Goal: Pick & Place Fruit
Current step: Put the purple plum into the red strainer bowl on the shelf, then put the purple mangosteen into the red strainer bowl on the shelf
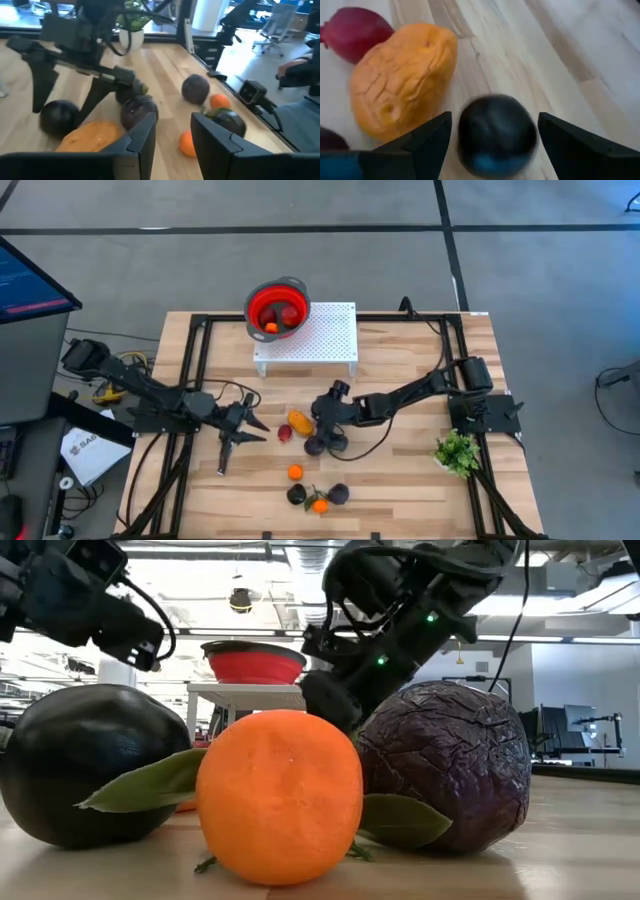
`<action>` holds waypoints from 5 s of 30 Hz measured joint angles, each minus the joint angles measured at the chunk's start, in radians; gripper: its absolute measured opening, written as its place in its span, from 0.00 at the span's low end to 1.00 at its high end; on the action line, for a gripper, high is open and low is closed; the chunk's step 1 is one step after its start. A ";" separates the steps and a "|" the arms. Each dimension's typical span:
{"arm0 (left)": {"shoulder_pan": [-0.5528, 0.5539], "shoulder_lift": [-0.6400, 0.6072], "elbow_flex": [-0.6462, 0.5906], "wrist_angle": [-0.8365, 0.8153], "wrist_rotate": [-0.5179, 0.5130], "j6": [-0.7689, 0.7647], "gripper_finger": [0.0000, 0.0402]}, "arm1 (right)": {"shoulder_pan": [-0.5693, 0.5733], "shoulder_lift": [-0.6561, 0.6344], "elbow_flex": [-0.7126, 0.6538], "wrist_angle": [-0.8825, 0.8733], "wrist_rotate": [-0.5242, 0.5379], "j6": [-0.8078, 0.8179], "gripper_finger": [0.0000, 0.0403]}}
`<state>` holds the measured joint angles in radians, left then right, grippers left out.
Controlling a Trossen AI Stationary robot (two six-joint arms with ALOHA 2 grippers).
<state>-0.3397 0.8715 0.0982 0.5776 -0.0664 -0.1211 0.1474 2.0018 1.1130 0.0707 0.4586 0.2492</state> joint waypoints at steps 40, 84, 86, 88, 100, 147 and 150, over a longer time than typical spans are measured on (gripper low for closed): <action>0.001 0.008 -0.092 0.034 -0.249 -0.008 0.29 | -0.387 0.032 0.784 -0.217 -0.262 -0.197 0.59; 0.001 0.008 -0.092 0.052 -0.248 -0.008 0.29 | -0.517 0.443 1.220 -0.362 -0.488 -0.125 0.70; 0.001 0.008 -0.092 0.052 -0.248 -0.008 0.29 | -0.518 0.443 1.220 -0.359 -0.485 -0.125 0.73; 0.001 0.008 -0.092 0.052 -0.248 -0.008 0.29 | -0.522 0.443 1.220 -0.347 -0.484 -0.125 0.74; 0.001 0.008 -0.092 0.052 -0.248 -0.008 0.29 | -0.512 0.331 1.219 -0.379 -0.328 -0.223 0.72; 0.000 0.009 -0.092 0.056 -0.301 -0.018 0.29 | 0.310 -0.017 0.519 -0.960 -0.387 0.302 0.72; 0.001 0.009 -0.093 0.057 -0.301 -0.018 0.29 | 0.303 -0.018 0.470 -0.926 -0.394 0.321 0.72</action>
<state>-0.3392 0.8803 0.0056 0.6350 -0.3672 -0.1389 0.4500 1.9835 1.5831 -0.8552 0.0643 0.5698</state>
